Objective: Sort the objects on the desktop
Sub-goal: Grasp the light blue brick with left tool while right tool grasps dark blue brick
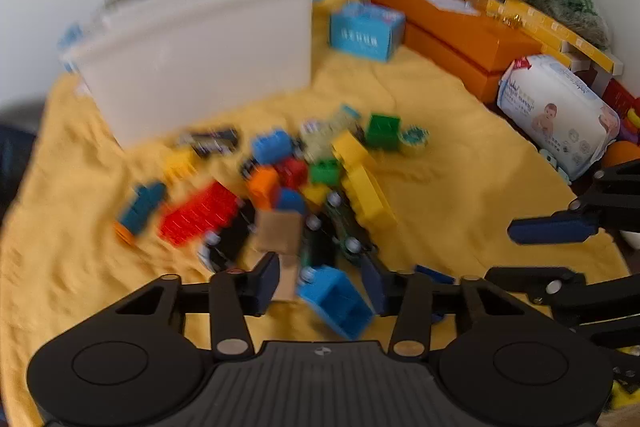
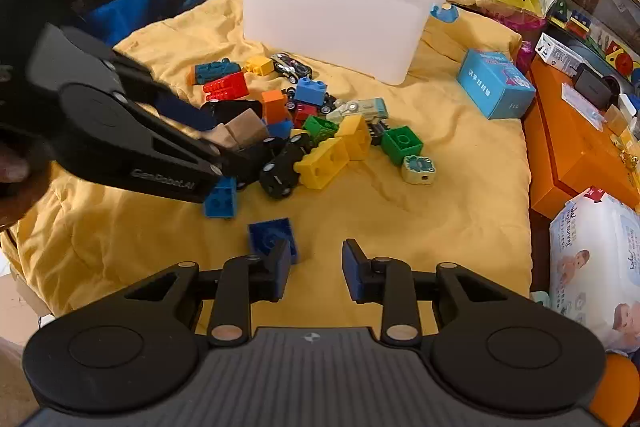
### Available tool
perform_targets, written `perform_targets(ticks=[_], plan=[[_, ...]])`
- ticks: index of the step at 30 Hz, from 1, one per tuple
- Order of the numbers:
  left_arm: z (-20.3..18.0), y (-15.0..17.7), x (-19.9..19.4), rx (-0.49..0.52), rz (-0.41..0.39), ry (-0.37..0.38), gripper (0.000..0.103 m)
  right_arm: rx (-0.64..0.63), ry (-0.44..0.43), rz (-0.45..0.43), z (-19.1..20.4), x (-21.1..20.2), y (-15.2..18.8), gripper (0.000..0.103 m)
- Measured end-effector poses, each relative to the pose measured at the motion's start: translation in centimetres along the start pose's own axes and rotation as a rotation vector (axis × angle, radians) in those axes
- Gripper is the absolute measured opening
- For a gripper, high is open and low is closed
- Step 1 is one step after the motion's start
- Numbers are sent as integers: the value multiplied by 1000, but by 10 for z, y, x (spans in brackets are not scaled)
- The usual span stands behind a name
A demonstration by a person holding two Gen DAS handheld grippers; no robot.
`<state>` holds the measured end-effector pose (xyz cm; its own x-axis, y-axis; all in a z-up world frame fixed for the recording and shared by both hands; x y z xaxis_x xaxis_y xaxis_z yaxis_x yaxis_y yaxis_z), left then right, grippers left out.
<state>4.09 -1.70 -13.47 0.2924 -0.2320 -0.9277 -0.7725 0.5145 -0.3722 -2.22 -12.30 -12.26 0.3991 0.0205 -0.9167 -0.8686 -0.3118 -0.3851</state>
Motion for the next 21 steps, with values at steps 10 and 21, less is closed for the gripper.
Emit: perform_targets(ticks=[10,21], plan=[[-44,48,-26,15,13,-44,37,-61,-94,-3,-28,17,7,34],[-42,68,-56,-260,-29,-94,38,-573,15,-86,41,34,15,38]])
Point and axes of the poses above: each gripper's, at about its wrist camera, not at the fingertips, and x roughly the way its jaws point, z to its left, y to its underside, the point moved 7 cm from there along x, roughly the way its jaws point, and after that the axes turned 14 degrees about z, right-handed, at the moved point
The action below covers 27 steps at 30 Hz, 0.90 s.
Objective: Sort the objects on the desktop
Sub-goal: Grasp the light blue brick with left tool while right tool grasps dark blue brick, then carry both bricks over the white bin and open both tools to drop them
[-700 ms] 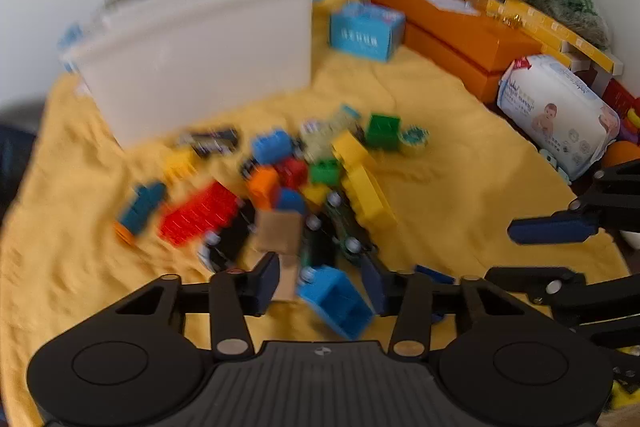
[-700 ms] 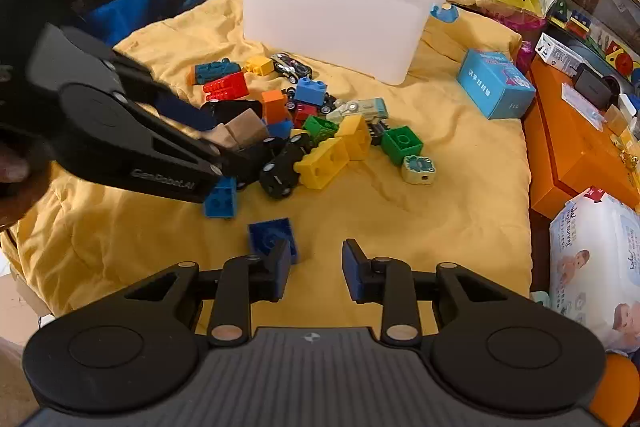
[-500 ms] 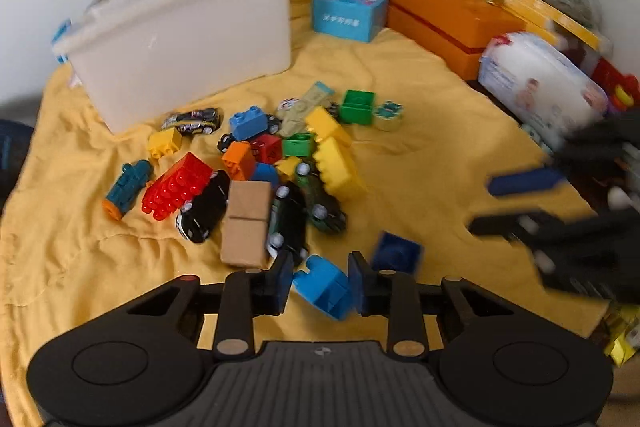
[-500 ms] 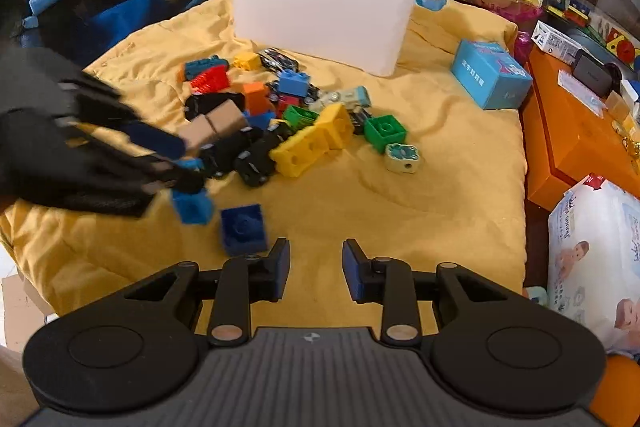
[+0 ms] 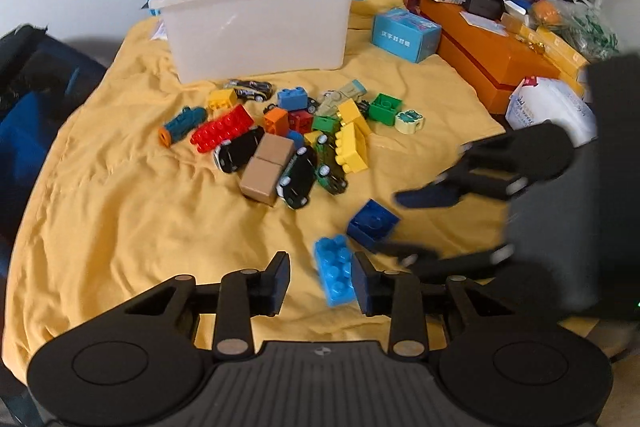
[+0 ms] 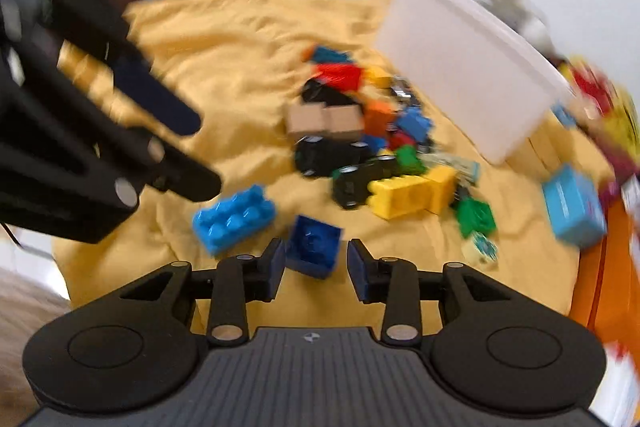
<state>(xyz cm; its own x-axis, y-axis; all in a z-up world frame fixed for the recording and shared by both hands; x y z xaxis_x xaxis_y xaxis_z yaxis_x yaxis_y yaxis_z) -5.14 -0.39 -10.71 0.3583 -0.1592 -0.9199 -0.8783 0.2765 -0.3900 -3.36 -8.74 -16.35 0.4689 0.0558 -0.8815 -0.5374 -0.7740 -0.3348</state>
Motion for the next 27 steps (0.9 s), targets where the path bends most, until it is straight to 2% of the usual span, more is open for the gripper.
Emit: perform_targets(ticks=[3,5,9,12,13,15,16,17,18,21,23,25,27], plan=[[-7,0,4,30,9,-24,40,-6,10,10,-2,17,2,39],[-11,-2,9,51,21,-8,41,61,-5,-6,-14,17,3,38],[-13,-9,21,64,29,3,43,312,-178,11,-53,9,18,38],[-17,-11,42,77,73,-37,44,447,-268,45,-68,5,32,38],[-17,-11,49,80,91,-54,44,457,-271,54,-67,4,34,38],[-16,-10,63,72,128,-73,44,430,-220,81,-63,6,34,38],[-17,-8,69,67,153,-67,42,404,-187,88,-59,7,33,38],[-17,-7,73,65,161,-53,33,391,-175,97,-56,8,34,38],[-18,-8,71,69,142,-35,28,386,-178,111,-53,12,33,38],[-10,-12,59,68,109,-12,28,410,-167,109,-56,9,32,39],[-3,-16,51,98,75,-45,28,454,-152,80,-63,2,32,50],[2,-20,52,116,60,-70,29,501,-160,75,-67,3,33,50],[8,-20,59,105,79,-89,29,529,-194,103,-67,12,32,50]])
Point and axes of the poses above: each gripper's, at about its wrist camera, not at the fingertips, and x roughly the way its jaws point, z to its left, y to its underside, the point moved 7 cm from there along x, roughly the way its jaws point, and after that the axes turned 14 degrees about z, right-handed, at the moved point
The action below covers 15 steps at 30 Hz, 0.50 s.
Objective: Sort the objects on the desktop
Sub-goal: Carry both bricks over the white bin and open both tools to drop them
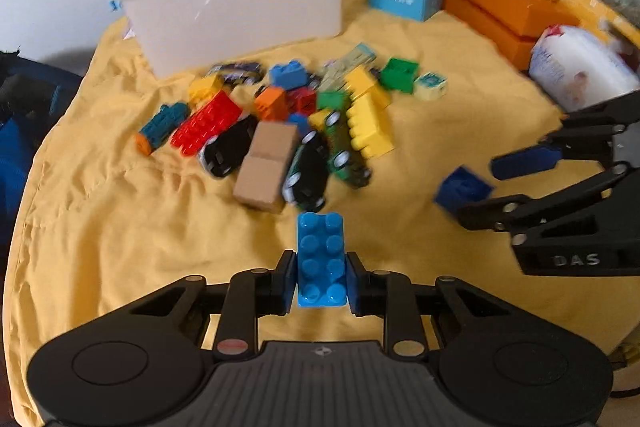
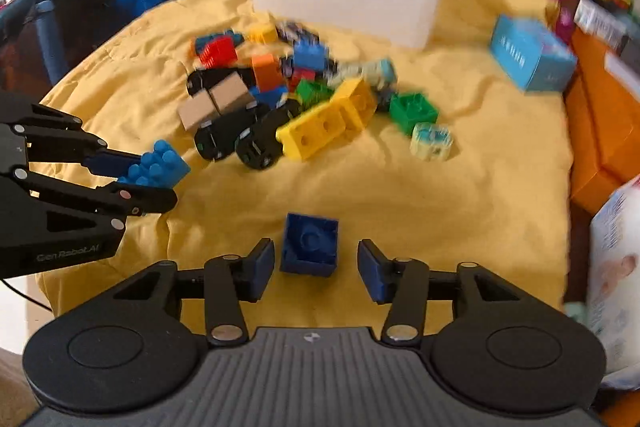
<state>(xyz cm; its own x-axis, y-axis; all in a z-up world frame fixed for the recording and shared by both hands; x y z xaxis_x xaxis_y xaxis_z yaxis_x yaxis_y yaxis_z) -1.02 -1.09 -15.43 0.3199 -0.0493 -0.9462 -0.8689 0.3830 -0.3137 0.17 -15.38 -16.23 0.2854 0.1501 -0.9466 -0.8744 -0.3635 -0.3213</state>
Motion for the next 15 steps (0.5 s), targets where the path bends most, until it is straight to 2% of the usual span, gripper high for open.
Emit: perform_targets(ticks=[2,4,6,8,9,13,15], plan=[[1,2,1,-14,10,9,34,42,-28,11,-1,5,0,50],[1,5,-2,-10,-3,9,37,61,-16,24,-2,10,2,49],[4,6,2,-12,8,33,37,71,-22,30,-2,14,4,41],[5,9,10,-23,46,74,27,69,-17,24,-2,14,3,35],[6,9,10,-28,41,83,27,64,-16,24,-1,14,2,35],[16,-9,-11,-20,-23,94,27,75,-10,19,-4,7,-9,35],[23,-30,-35,-6,-99,54,27,63,10,-14,-6,-8,-23,35]])
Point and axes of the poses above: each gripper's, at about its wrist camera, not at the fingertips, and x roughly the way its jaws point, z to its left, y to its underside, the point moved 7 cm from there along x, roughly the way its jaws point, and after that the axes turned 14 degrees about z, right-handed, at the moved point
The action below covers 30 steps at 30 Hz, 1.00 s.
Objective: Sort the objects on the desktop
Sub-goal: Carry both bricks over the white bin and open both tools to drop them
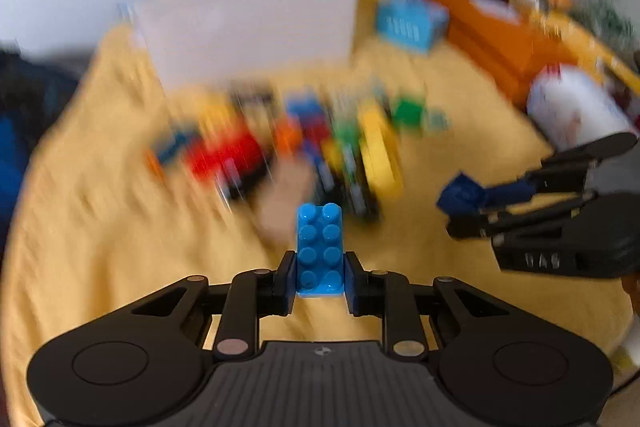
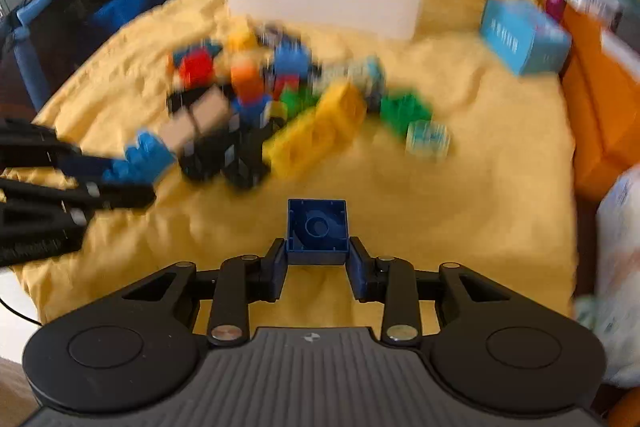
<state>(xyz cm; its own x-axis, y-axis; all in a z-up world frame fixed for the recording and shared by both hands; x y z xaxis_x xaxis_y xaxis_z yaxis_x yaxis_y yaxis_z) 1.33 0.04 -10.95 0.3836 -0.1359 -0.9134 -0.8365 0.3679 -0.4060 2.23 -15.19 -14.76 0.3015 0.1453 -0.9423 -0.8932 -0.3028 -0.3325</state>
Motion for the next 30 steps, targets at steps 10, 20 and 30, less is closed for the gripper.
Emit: perform_targets(ticks=[10,20,30], plan=[[59,-165,-81,-59,-286,-27,27,31,49,-263,-35,-82,-139,35],[102,-265,-40,-105,-254,-76,27,31,86,-337,-48,-85,-246,35],[109,-275,46,-108,-83,-67,27,15,130,-192,-44,-12,-272,35]])
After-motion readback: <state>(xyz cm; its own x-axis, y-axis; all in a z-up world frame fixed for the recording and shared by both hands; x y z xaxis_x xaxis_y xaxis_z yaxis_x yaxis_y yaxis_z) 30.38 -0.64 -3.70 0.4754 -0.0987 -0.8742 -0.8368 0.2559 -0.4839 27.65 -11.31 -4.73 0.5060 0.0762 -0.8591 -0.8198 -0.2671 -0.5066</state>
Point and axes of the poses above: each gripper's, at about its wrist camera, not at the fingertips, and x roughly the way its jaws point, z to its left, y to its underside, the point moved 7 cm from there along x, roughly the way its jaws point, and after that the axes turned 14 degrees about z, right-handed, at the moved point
